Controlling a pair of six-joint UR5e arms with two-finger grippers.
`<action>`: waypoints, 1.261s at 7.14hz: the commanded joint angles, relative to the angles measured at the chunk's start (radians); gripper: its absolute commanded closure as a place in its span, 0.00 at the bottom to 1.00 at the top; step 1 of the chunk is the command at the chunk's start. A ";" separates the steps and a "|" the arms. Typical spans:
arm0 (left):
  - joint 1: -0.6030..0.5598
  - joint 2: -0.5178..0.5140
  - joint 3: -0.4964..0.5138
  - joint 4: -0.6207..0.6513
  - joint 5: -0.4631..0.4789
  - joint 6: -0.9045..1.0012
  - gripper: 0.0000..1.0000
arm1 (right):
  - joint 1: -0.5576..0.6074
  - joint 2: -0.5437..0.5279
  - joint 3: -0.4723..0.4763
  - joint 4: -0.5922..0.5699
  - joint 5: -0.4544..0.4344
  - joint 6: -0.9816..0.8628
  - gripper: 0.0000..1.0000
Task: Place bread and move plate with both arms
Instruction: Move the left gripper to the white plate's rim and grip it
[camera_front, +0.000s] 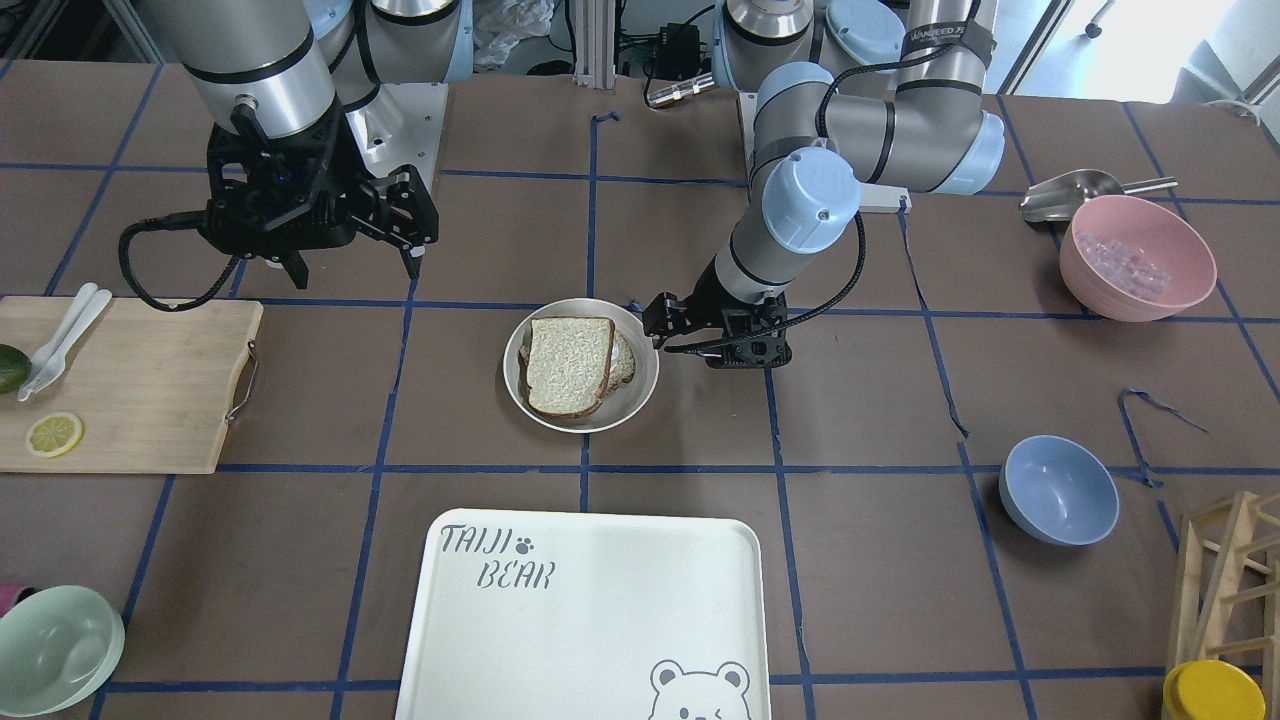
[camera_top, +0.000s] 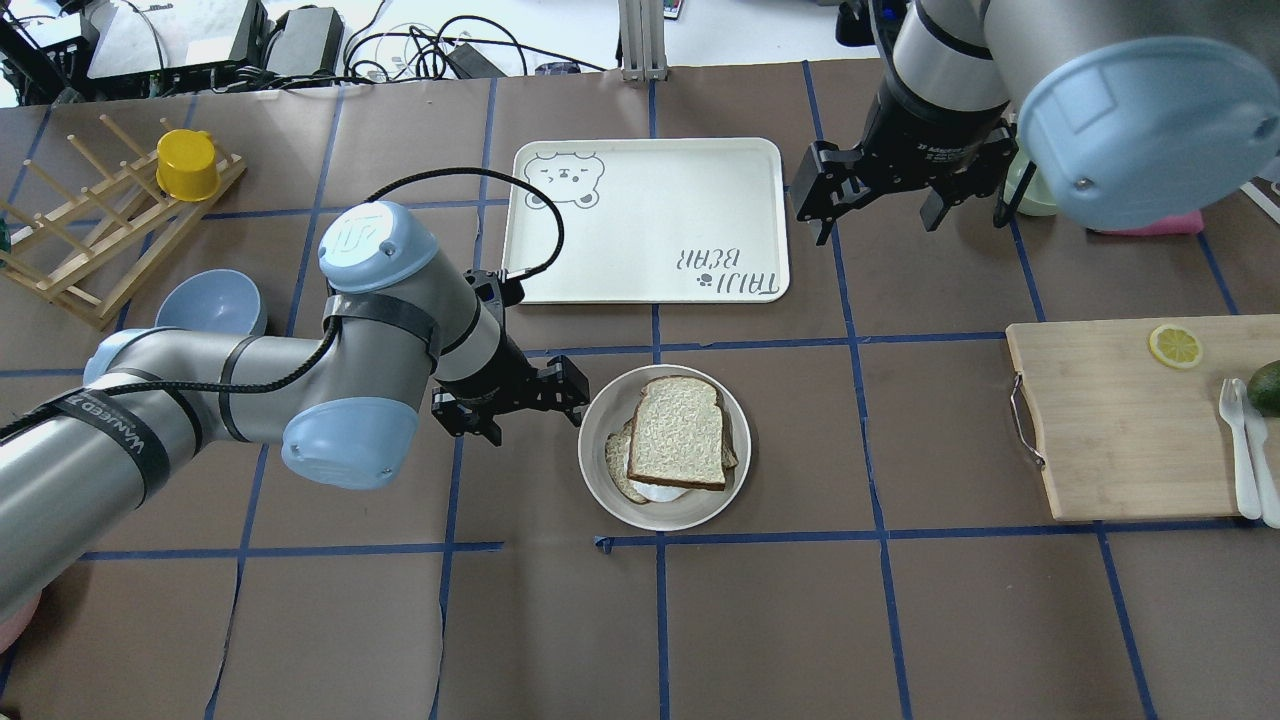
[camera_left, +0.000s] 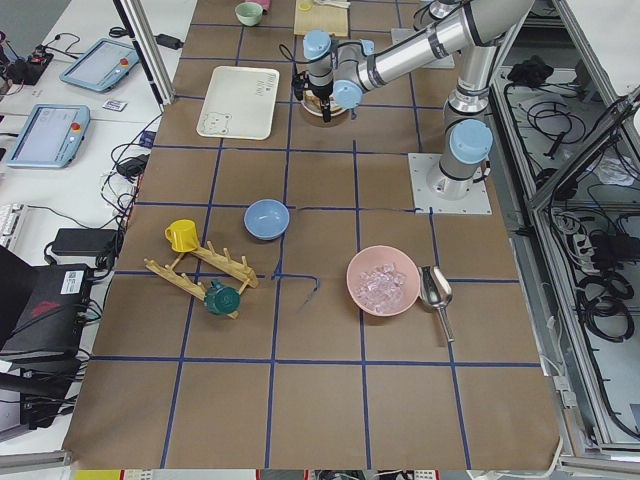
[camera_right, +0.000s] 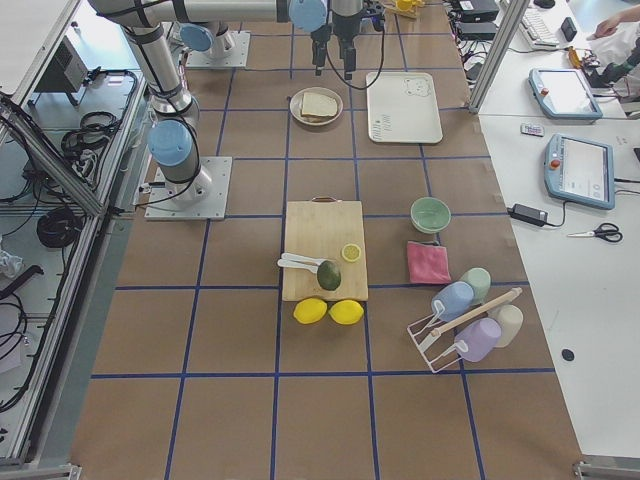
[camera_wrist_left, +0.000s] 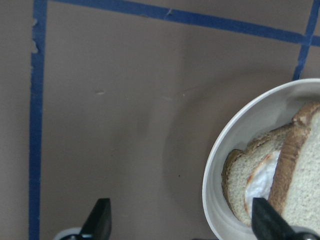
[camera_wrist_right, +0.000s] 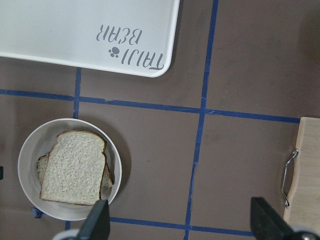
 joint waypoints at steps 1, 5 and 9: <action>-0.008 -0.059 -0.008 0.029 -0.012 0.000 0.04 | -0.074 -0.022 -0.001 0.055 -0.004 -0.001 0.00; -0.040 -0.119 -0.006 0.085 -0.055 0.000 0.18 | -0.066 -0.055 -0.009 0.050 -0.017 0.006 0.00; -0.042 -0.124 -0.006 0.085 -0.055 0.013 0.63 | -0.068 -0.054 -0.003 0.049 -0.017 0.006 0.00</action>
